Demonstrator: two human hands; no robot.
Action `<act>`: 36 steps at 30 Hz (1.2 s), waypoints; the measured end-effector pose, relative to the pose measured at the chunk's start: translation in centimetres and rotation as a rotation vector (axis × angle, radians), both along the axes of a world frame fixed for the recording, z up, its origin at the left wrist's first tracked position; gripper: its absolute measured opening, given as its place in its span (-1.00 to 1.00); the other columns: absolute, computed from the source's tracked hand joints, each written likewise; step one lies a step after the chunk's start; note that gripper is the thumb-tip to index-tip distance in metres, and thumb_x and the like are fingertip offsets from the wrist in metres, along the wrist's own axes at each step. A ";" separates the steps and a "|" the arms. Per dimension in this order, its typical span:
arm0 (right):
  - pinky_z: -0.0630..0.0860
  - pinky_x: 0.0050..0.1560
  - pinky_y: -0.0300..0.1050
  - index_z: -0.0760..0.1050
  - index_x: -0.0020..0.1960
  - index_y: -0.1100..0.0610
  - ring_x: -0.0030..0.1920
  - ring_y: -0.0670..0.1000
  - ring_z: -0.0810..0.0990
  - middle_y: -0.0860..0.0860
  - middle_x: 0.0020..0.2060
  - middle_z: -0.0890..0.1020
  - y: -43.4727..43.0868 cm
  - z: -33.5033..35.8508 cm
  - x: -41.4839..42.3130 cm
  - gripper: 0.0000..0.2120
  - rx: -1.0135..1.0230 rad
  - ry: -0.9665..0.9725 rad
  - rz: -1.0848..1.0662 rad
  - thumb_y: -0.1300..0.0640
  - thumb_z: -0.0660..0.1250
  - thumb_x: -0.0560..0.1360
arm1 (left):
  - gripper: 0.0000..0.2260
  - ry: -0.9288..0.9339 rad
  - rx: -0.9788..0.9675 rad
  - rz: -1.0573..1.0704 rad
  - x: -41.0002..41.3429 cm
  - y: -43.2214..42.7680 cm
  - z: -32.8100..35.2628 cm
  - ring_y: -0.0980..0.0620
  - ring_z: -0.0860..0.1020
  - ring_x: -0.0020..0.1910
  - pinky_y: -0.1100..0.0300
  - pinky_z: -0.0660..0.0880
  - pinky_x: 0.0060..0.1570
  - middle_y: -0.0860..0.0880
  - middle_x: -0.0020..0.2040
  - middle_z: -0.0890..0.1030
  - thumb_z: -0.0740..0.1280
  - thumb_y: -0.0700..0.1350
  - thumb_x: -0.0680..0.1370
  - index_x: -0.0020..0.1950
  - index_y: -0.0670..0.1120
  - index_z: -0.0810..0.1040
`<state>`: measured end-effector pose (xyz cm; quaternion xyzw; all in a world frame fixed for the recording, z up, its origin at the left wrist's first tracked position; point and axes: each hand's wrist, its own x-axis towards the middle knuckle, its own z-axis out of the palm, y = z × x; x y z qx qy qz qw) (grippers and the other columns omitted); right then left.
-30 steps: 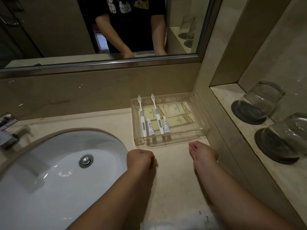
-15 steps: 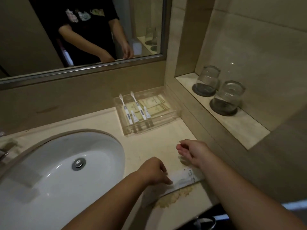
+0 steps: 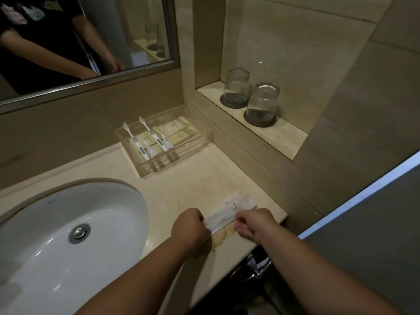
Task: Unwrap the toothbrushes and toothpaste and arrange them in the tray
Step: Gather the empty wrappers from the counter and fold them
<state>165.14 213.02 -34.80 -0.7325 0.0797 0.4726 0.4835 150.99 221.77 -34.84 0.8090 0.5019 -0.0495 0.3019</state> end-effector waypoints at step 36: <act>0.34 -0.41 -0.20 0.59 -0.16 0.12 -0.41 -0.09 0.57 -0.05 -0.34 0.69 18.4 13.9 -12.1 -0.88 0.576 -0.203 1.071 0.23 0.47 0.33 | -0.88 -1.040 -0.211 0.792 -13.8 5.6 13.7 -0.01 0.66 -0.25 0.19 0.61 -0.28 -0.08 -0.19 0.69 0.35 -0.33 0.48 -0.08 -0.17 0.64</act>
